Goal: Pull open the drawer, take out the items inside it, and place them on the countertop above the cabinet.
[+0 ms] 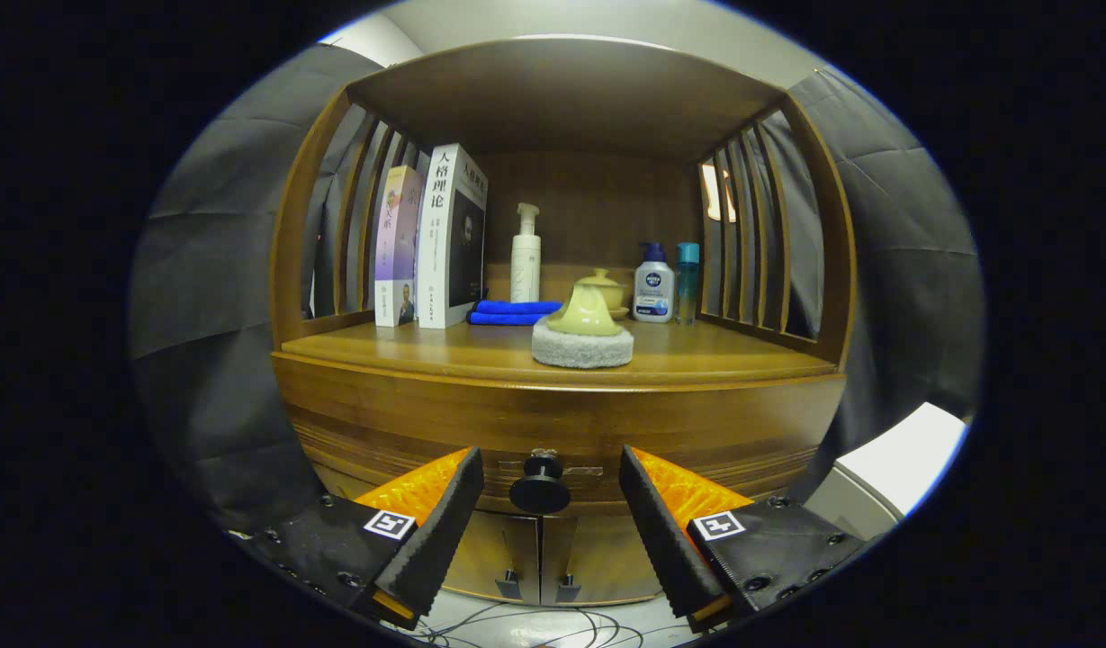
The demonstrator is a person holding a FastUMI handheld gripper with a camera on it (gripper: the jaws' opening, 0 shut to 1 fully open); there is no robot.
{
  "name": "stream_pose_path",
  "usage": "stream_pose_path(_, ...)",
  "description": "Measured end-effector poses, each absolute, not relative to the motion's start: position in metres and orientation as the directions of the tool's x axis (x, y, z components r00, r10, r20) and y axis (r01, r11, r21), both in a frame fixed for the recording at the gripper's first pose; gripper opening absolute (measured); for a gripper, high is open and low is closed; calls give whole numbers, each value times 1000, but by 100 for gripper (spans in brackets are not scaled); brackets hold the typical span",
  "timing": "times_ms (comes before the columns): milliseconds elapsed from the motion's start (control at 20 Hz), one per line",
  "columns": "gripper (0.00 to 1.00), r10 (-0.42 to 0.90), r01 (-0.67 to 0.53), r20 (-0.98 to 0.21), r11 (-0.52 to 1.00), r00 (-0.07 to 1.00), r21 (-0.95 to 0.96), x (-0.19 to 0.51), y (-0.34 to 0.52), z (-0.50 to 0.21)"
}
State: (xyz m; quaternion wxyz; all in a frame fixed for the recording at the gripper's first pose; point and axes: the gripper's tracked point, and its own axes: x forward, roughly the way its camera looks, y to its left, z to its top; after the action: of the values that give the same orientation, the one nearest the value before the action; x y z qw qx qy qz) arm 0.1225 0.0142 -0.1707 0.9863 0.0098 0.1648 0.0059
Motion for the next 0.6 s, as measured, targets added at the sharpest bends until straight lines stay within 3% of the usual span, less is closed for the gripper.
stream_pose_path(600, 96, -7, 10, -221, 1000, 975, 13, 29, 9, -59)
